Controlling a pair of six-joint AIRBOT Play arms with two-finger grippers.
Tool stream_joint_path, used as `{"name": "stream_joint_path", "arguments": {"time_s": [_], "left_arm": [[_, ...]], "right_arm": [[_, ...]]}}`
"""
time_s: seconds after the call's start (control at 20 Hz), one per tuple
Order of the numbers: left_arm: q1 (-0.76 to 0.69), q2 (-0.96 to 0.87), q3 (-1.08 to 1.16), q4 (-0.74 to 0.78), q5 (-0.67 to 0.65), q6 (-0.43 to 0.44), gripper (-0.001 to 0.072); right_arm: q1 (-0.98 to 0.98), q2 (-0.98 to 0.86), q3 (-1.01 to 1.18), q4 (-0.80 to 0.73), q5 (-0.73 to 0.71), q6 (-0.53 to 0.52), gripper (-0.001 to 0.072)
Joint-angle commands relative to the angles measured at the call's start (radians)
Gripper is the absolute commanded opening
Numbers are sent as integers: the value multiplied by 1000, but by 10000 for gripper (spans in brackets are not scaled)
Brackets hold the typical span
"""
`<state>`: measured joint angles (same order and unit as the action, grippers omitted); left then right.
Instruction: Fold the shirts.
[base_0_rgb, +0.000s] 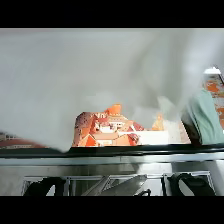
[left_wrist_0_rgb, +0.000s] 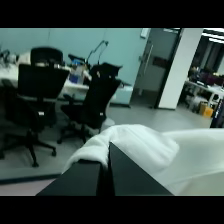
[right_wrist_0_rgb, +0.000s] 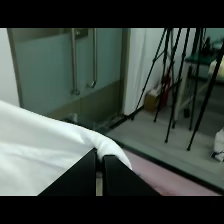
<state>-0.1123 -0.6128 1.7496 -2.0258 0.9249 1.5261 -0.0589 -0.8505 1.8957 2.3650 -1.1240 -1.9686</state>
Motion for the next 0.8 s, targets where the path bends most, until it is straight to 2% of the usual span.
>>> {"name": "stream_joint_path", "arguments": {"time_s": [0.0, 0.15, 0.3, 0.5, 0.75], "left_arm": [[67, -37, 91, 32, 73, -2, 11], [88, -198, 94, 32, 176, -2, 12], [-3, -439, 93, 48, 225, 10, 12], [-117, -889, 94, 214, 239, 19, 12], [-118, -1377, 201, 215, 207, 16, 12]], "right_arm": [[-10, 0, 60, -49, -26, -8, 16], [-6, -136, 60, -3, -95, 2, 16], [50, -325, 41, -2, -133, 16, 16], [113, -652, -43, -34, -84, 30, 16], [104, -1018, -50, -16, 63, 98, 16]]}}
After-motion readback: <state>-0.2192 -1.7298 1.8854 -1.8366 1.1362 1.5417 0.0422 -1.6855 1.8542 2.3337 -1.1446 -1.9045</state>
